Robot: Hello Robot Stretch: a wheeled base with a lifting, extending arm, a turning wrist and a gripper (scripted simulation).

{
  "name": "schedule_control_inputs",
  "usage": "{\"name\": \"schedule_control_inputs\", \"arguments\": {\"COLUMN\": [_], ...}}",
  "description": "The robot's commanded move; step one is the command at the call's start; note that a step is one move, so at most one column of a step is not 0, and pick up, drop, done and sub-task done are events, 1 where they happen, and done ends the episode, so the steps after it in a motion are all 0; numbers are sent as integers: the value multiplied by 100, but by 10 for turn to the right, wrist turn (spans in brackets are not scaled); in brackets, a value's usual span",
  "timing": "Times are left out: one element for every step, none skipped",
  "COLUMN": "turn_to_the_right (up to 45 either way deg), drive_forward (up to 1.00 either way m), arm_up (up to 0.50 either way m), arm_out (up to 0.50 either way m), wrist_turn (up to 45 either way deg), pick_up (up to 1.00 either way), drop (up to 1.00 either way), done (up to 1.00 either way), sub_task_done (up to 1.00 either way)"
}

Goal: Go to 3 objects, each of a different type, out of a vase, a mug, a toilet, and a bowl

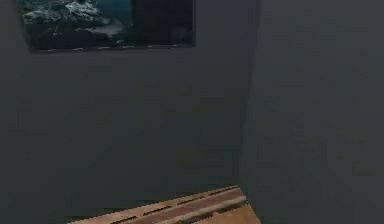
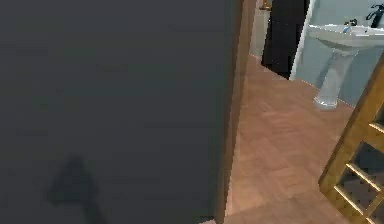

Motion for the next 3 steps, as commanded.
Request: {"name": "schedule_control_inputs", "arguments": {"turn_to_the_right": [-450,-450,-420], "drive_forward": [0,0,0], "arm_up": [0,0,0], "arm_out": [0,0,0], "wrist_turn": [0,0,0], "pick_up": [0,0,0], "drop": [0,0,0], "done": [0,0,0], "sub_task_done": [0,0,0]}}
